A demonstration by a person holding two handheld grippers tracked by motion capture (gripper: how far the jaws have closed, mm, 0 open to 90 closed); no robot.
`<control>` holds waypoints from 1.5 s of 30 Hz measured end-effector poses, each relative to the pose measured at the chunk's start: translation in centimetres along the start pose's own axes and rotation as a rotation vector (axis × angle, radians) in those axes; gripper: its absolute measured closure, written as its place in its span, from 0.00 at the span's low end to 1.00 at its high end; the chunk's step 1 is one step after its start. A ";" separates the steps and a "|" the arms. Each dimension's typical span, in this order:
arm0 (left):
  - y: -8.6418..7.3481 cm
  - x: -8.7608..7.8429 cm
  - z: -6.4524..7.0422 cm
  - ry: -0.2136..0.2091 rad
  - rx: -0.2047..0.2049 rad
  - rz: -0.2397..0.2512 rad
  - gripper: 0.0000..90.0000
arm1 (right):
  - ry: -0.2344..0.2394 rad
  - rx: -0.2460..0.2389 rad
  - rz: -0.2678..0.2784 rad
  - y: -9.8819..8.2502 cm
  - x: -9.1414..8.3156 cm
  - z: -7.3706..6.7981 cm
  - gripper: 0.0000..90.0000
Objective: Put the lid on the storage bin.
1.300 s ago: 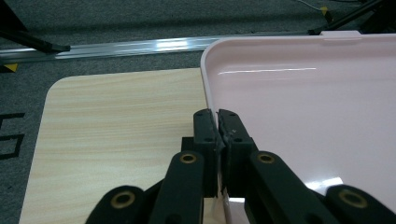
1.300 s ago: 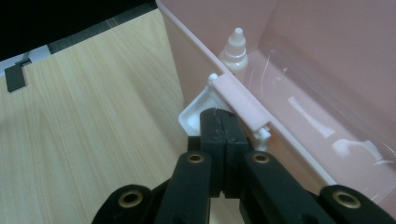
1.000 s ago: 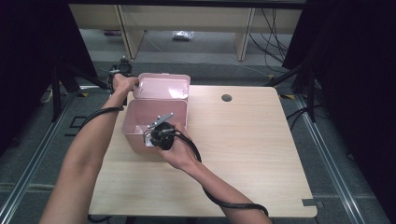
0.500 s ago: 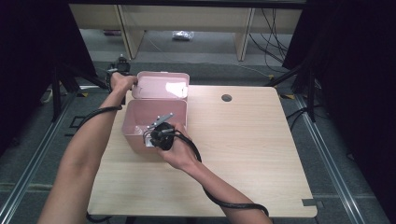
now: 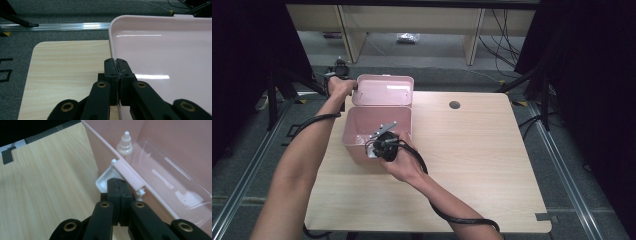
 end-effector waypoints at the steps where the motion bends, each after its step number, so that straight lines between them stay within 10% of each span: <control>1: 0.0 -0.1 0.0 0.002 0.002 -0.008 0.98 | 0.002 0.009 -0.004 0.0 0.0 -0.1 1.00; 45: 0.6 -5.0 1.3 -0.050 0.066 0.152 0.99 | 0.005 0.019 -0.005 0.1 0.1 0.2 1.00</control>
Point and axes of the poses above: each handheld gripper's, and its own axes: x roughly forward along the jaws, y roughly out of its top, z roughly to its right, the point moved 2 cm from there along x, roughly forward along the jaws, and after that the axes turned 9 degrees about -y, right-handed, at the moved point
